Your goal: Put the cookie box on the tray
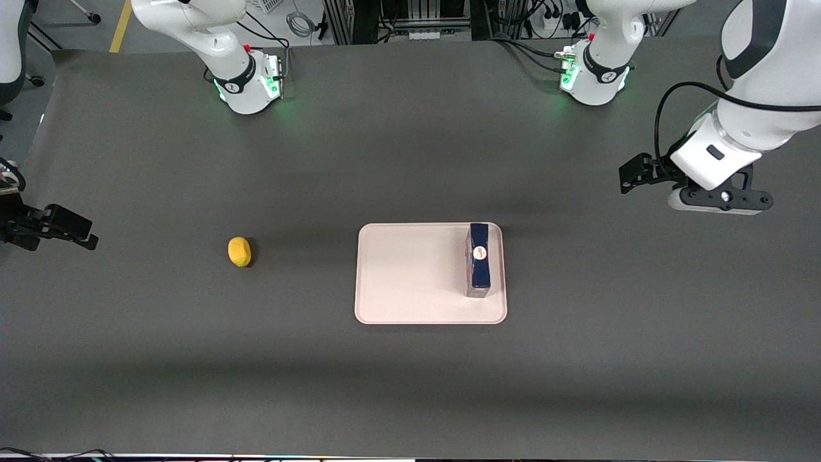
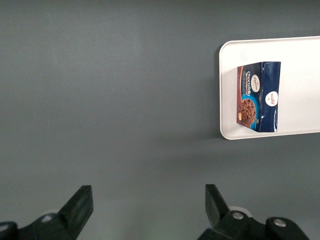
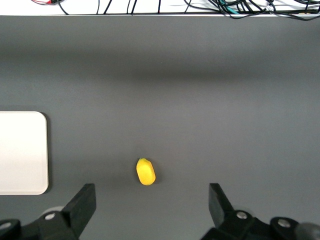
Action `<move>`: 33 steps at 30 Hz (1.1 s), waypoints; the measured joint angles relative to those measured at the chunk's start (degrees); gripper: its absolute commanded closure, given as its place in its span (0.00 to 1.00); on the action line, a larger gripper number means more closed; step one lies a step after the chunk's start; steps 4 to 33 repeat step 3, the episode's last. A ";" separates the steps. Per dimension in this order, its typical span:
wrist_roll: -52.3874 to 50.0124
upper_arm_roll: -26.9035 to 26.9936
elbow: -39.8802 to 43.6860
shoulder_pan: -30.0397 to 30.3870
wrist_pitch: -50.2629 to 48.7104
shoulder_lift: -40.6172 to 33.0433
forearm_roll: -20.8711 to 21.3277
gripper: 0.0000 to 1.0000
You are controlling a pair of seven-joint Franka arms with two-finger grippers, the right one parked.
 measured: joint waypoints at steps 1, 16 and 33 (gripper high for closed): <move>0.00 -0.03 0.00 0.00 0.03 0.01 0.00 0.00; 0.00 -0.09 0.00 -0.02 0.07 0.06 0.00 0.00; 0.00 -0.09 0.00 -0.02 0.07 0.06 0.00 0.00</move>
